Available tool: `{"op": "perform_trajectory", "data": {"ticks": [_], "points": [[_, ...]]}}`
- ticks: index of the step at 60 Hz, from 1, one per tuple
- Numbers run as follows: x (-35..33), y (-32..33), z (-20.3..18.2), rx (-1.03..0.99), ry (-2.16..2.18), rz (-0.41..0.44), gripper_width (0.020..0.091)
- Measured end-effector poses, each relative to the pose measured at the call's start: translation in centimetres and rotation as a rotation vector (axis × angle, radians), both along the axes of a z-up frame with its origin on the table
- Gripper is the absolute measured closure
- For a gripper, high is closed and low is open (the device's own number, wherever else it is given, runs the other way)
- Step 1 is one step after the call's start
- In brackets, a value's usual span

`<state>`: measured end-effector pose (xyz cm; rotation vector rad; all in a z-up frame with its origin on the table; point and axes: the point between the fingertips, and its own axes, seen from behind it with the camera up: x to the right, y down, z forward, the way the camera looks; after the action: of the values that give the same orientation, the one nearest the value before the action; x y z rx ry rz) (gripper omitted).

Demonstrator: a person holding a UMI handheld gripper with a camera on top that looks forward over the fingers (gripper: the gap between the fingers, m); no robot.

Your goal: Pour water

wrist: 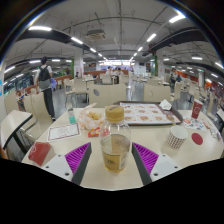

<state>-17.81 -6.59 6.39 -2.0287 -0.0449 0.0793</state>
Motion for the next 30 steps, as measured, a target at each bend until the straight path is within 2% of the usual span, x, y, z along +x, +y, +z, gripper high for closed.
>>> {"op": "perform_trajectory", "data": {"ticks": [4, 11, 18, 21, 25, 26, 30], "points": [[0.3, 1.4, -0.6, 0.017, 0.003, -0.031, 0.0349], [0.7, 2.5, -1.7, 0.022, 0.012, -0.048, 0.0594], [0.8, 2.7, -1.7, 0.034, -0.009, -0.037, 0.0651], [1.0, 2.6, -1.6, 0.036, -0.024, -0.038, 0.0699], [0.9, 2.6, -1.7, 0.029, -0.047, -0.017, 0.0706], [0.9, 2.6, -1.6, 0.025, -0.053, -0.016, 0.0734], [1.0, 2.7, -1.0, 0.027, -0.061, -0.012, 0.0735]]}}
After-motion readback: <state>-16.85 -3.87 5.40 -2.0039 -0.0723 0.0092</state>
